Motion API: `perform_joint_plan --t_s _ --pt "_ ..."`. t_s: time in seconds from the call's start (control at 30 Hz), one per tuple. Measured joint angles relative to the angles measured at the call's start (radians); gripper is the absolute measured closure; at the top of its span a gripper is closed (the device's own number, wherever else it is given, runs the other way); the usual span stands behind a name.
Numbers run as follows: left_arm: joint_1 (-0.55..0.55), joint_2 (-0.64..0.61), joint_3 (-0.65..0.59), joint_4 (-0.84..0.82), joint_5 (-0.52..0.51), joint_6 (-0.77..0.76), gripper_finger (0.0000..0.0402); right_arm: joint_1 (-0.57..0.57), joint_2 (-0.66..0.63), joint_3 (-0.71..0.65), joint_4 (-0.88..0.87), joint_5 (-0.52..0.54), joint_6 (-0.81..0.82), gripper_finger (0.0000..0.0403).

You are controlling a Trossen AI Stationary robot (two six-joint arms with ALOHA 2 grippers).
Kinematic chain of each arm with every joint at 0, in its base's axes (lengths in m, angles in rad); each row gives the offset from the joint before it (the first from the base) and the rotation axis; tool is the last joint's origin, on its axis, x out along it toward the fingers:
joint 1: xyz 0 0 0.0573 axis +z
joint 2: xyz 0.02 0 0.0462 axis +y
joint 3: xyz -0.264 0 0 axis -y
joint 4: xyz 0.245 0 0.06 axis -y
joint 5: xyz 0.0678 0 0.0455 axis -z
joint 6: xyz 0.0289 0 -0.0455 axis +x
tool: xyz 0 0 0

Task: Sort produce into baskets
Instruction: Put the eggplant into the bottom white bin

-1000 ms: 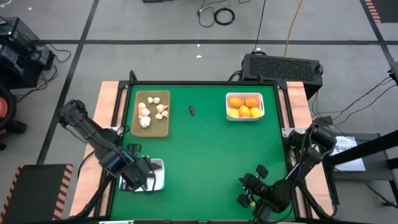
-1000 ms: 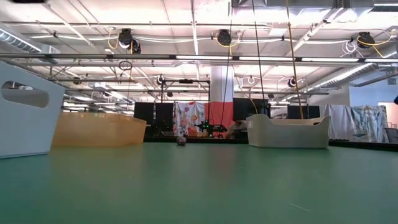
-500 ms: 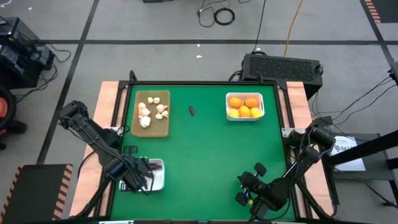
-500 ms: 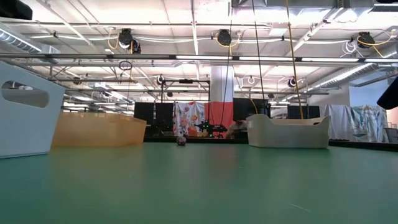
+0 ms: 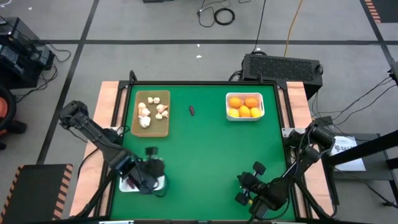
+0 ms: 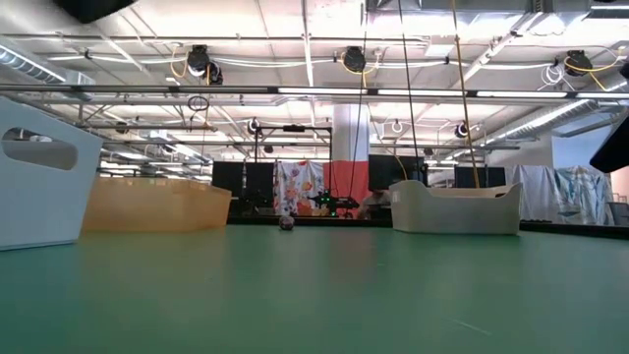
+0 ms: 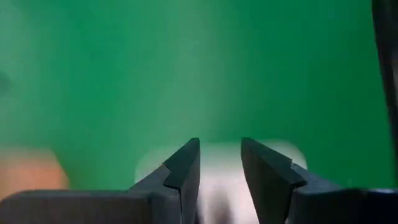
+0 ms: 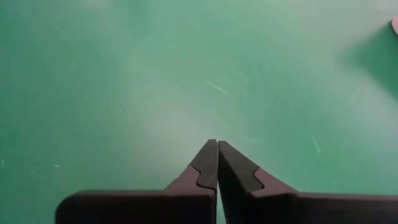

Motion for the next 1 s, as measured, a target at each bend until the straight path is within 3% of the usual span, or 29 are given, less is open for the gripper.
perform_joint_plan --t_s 0.07,0.1,0.13,0.23,0.43,0.73,0.9,1.0 --pt "0.032 0.000 0.000 0.174 -0.204 0.079 0.0276 -0.007 0.000 0.000 0.000 0.000 -0.013 0.0403" --pt "0.062 0.000 0.000 0.251 -0.245 0.114 0.0276 -0.011 0.000 0.000 0.000 0.001 -0.013 0.0403" --pt "0.103 0.000 0.001 0.325 -0.242 0.163 0.0276 -0.015 0.000 0.000 0.000 0.001 -0.014 0.0403" --pt "0.233 0.014 0.002 0.441 -0.107 0.322 0.0276 -0.023 0.000 0.000 0.006 0.001 -0.014 0.0403" --pt "0.538 0.059 0.001 0.427 -0.011 0.464 0.0276 -0.025 0.000 0.000 0.031 -0.003 -0.072 0.0403" --pt "1.069 0.220 0.018 0.453 0.165 -0.033 0.0276 -0.025 0.000 0.000 0.041 -0.004 -0.093 0.0403" --pt "1.187 0.310 0.018 0.473 0.343 -0.170 0.0276 -0.022 0.000 0.000 0.048 -0.004 -0.111 0.0403" --pt "1.175 0.340 0.018 0.506 0.368 -0.171 0.0276 -0.011 0.000 0.000 0.047 -0.003 -0.111 0.0403"
